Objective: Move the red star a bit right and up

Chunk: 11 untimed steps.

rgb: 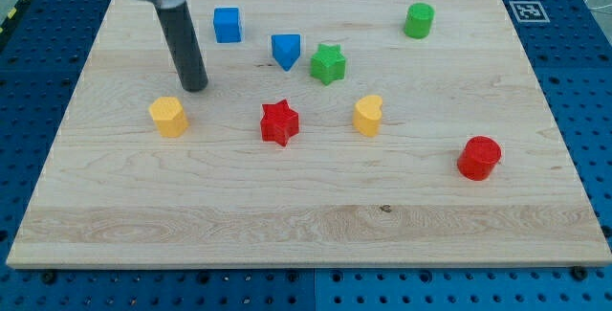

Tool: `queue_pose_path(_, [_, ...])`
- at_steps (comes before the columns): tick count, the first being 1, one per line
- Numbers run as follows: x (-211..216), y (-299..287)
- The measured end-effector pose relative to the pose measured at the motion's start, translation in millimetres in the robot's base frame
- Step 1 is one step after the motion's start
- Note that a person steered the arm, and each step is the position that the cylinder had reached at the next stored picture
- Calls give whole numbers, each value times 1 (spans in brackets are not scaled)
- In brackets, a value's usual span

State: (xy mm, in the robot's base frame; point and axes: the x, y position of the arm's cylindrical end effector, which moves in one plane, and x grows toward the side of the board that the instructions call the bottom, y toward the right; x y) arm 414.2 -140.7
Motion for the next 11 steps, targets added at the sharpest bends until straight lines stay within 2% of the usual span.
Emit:
queue_pose_path(2, [103, 27])
queue_pose_path(3, [115, 53])
queue_pose_path(7, [62, 67])
queue_pose_path(9, [83, 115])
queue_pose_path(11, [63, 155])
